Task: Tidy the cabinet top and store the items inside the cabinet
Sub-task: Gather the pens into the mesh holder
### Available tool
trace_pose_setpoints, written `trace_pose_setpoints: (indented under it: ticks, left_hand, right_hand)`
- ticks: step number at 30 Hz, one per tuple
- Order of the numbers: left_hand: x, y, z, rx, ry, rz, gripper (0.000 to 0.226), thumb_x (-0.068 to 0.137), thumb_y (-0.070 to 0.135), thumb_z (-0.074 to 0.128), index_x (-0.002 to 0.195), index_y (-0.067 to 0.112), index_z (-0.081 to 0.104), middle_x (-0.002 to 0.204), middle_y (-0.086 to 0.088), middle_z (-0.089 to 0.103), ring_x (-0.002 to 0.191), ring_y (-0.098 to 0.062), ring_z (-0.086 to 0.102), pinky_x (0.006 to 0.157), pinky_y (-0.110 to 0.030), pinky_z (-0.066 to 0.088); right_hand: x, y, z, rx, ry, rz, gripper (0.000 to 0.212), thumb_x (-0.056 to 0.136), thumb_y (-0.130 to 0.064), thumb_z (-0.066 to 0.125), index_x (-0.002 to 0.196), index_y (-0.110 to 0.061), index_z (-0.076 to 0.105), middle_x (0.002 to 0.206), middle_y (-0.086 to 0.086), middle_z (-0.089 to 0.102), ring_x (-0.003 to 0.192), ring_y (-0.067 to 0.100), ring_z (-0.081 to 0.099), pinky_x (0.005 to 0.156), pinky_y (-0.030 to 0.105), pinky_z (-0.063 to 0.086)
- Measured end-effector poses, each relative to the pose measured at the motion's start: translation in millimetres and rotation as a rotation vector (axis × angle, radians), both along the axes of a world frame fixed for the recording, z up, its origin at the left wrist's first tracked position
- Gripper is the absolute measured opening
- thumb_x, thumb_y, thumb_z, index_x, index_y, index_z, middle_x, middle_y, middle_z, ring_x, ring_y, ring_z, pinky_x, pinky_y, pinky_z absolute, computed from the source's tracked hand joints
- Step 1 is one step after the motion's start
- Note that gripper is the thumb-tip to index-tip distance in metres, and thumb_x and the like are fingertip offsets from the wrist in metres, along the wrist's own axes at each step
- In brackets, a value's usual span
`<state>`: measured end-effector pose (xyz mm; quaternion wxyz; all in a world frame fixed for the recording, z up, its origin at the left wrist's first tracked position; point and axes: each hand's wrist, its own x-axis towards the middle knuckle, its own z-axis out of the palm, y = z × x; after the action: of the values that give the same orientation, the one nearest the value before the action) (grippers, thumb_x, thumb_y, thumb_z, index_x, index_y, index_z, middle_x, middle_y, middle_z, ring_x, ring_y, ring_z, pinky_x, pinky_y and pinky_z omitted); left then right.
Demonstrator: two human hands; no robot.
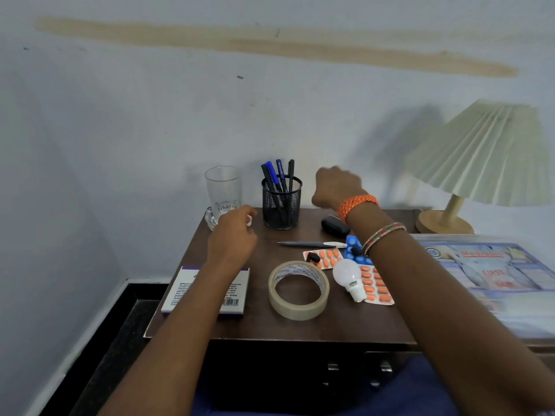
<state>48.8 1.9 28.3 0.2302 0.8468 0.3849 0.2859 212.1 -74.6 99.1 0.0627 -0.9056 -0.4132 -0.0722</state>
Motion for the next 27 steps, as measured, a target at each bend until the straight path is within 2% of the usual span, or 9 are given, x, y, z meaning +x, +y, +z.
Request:
trace_pose_setpoints:
  ticks: [3, 5, 10, 14, 17, 20, 23, 25, 27]
  left_hand:
    - [-2, -3, 0, 0.012, 0.034, -0.047, 0.041, 0.086, 0.0, 0.05, 0.122, 0.018, 0.057, 0.125, -0.007, 0.06, 0.113, -0.026, 0.055, 0.095, -0.041, 0.047]
    - [-2, -4, 1, 0.022, 0.041, -0.064, 0.042, 0.085, 0.0, 0.049, 0.122, 0.019, 0.057, 0.124, -0.006, 0.06, 0.113, -0.024, 0.055, 0.093, -0.042, 0.049]
    - [0, -7, 4, 0.052, 0.036, -0.104, 0.038, 0.087, 0.002, 0.048, 0.118, 0.019, 0.06, 0.12, -0.004, 0.062, 0.109, -0.021, 0.057, 0.09, -0.043, 0.05]
    - [3, -5, 3, 0.029, 0.015, -0.117, 0.032, 0.089, 0.005, 0.047, 0.112, 0.02, 0.063, 0.113, -0.002, 0.065, 0.098, -0.019, 0.06, 0.085, -0.04, 0.052]
    - [4, -6, 6, 0.046, -0.079, -0.093, 0.025, 0.093, 0.011, 0.048, 0.114, 0.02, 0.06, 0.101, -0.002, 0.067, 0.088, -0.017, 0.06, 0.078, -0.036, 0.052]
    - [5, -13, 15, 0.134, -0.229, -0.023, 0.033, 0.096, 0.016, 0.046, 0.128, 0.017, 0.047, 0.088, 0.0, 0.063, 0.078, -0.017, 0.058, 0.072, -0.035, 0.051]
    - [9, -19, 21, 0.093, -0.376, 0.001, 0.039, 0.096, 0.016, 0.047, 0.134, 0.015, 0.039, 0.097, -0.003, 0.066, 0.075, -0.009, 0.055, 0.069, -0.022, 0.043]
    - [11, -21, 23, 0.075, -0.411, -0.033, 0.043, 0.094, 0.02, 0.052, 0.135, 0.015, 0.039, 0.107, -0.001, 0.065, 0.076, -0.003, 0.054, 0.068, -0.015, 0.041]
    - [14, -19, 22, 0.109, -0.358, -0.111, 0.052, 0.09, 0.028, 0.06, 0.136, 0.019, 0.038, 0.115, 0.002, 0.061, 0.093, -0.009, 0.056, 0.075, -0.022, 0.046]
  right_hand:
    - [0, -8, -31, -0.238, 0.097, 0.102, 0.029, 0.083, -0.009, 0.06, 0.111, -0.009, 0.061, 0.118, 0.013, 0.061, 0.106, 0.032, 0.06, 0.086, 0.036, 0.048]
    - [2, -10, -46, -0.335, 0.043, 0.111, 0.031, 0.081, -0.011, 0.066, 0.112, -0.014, 0.063, 0.117, 0.01, 0.062, 0.109, 0.03, 0.058, 0.093, 0.041, 0.046]
    - [7, -8, -58, -0.307, -0.114, 0.182, 0.024, 0.09, -0.016, 0.054, 0.112, -0.019, 0.061, 0.119, 0.009, 0.06, 0.116, 0.029, 0.051, 0.1, 0.043, 0.035]
    - [8, -10, -48, -0.271, -0.123, 0.231, 0.02, 0.087, -0.015, 0.057, 0.106, -0.018, 0.064, 0.117, 0.008, 0.061, 0.113, 0.029, 0.054, 0.096, 0.042, 0.039]
    - [9, -14, -21, -0.053, -0.001, 0.27, 0.018, 0.086, -0.017, 0.059, 0.101, -0.02, 0.068, 0.115, 0.006, 0.06, 0.108, 0.026, 0.056, 0.084, 0.035, 0.043]
    - [8, -19, 5, 0.289, 0.124, 0.326, 0.012, 0.087, -0.022, 0.061, 0.095, -0.017, 0.068, 0.105, 0.003, 0.06, 0.099, 0.021, 0.056, 0.079, 0.03, 0.045]
    - [-1, -25, 15, 0.714, 0.332, 0.298, 0.009, 0.088, -0.017, 0.062, 0.091, -0.011, 0.067, 0.088, 0.002, 0.065, 0.082, 0.018, 0.061, 0.073, 0.032, 0.053]
    - [-10, -27, 14, 0.933, 0.618, 0.244, 0.009, 0.09, -0.011, 0.061, 0.097, -0.007, 0.064, 0.084, 0.007, 0.066, 0.074, 0.02, 0.064, 0.059, 0.029, 0.057]
    - [-18, -29, 12, 1.068, 0.974, 0.175, 0.019, 0.091, -0.006, 0.059, 0.109, -0.002, 0.059, 0.082, 0.011, 0.067, 0.063, 0.019, 0.066, 0.053, 0.026, 0.056]
